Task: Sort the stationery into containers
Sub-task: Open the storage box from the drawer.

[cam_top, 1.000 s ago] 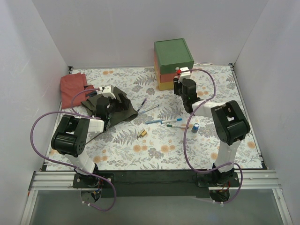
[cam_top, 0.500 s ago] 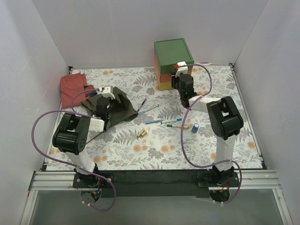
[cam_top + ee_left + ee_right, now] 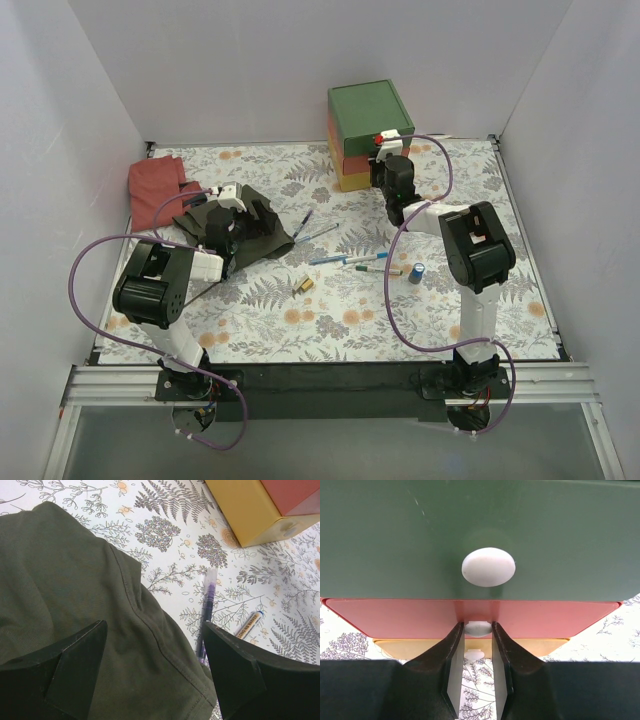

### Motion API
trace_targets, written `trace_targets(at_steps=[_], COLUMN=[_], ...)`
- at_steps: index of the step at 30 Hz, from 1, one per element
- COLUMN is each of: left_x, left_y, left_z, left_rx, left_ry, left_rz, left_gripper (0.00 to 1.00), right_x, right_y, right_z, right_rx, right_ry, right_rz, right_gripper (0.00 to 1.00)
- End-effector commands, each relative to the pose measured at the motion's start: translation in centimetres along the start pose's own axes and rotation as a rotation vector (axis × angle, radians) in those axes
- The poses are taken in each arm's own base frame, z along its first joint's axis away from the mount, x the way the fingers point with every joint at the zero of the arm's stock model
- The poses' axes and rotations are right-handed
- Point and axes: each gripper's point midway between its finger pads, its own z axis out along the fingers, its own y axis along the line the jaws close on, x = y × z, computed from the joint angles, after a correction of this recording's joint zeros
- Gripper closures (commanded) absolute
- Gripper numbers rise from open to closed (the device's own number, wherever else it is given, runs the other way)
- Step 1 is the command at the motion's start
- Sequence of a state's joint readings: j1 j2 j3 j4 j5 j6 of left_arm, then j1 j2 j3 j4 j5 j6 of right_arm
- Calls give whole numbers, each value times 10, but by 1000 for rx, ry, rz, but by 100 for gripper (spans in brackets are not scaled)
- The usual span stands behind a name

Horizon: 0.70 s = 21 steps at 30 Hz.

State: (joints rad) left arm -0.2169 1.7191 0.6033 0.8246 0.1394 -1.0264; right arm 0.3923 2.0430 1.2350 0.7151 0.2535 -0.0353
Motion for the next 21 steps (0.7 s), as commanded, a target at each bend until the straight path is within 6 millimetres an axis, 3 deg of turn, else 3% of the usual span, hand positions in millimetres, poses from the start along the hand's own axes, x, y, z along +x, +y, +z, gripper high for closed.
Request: trace_targets(at_steps=[1, 10, 11, 13, 21], left_x=[-13, -11, -10, -8, -6], left_y=[-3, -7, -9, -12, -21], left_z=[1, -3, -3, -5, -9], left_rx=[18, 35, 38, 44, 57], left_ry=[-35, -30, -30, -24, -13], left_rz=[7, 10, 11, 12, 26], left_gripper=[23, 23, 23, 23, 24], right_x=[-33, -37, -30, -38, -31], right_y=[-2, -1, -1, 2, 8], right_z=[-1, -41, -47, -56, -91], right_rx=[-9, -32, -34, -44, -68], right_ry=[-95, -87, -73, -87, -45], right_rz=[2, -16, -21, -21, 0], right_gripper=[99, 99, 99, 99, 99])
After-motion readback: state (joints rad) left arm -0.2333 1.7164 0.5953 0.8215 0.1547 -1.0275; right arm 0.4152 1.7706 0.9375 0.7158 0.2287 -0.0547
